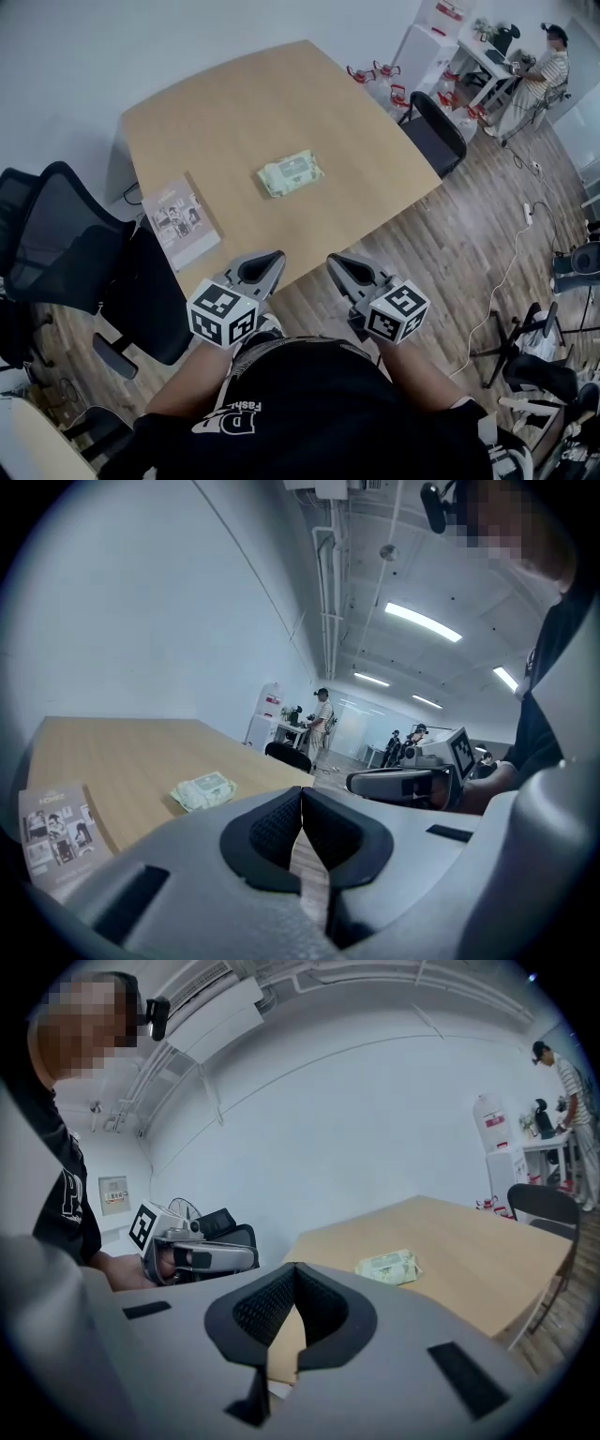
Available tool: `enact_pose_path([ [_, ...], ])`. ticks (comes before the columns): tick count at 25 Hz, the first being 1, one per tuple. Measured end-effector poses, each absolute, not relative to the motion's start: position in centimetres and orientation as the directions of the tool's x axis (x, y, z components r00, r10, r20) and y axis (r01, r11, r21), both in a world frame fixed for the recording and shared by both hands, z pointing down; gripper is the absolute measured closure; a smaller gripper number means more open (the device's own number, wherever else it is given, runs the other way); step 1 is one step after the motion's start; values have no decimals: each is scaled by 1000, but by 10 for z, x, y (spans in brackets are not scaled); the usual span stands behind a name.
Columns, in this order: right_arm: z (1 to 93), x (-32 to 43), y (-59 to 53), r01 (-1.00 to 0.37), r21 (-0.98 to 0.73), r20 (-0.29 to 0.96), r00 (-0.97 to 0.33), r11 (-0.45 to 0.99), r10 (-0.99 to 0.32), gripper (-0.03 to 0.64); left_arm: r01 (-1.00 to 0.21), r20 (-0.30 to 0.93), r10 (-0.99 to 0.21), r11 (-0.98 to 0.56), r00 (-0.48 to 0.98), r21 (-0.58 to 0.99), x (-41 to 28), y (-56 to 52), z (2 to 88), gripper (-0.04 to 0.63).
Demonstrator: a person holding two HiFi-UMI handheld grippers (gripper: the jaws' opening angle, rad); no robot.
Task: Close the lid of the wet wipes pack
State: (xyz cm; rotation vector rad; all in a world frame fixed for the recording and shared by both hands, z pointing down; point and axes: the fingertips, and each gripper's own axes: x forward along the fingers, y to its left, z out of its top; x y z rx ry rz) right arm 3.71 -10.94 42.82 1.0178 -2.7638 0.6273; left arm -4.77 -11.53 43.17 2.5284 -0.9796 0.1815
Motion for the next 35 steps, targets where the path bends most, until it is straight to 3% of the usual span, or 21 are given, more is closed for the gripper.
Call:
enact_pose_path([
  [10, 417, 69, -77, -651, -297, 230, -759, 699, -609, 617, -682, 236, -641, -663, 730, 309, -14, -85, 413, 575],
  [35, 440, 91, -9, -638, -336, 252, -770, 693, -586, 617, -715, 306, -646, -640, 699, 282, 7, -20, 425, 575],
])
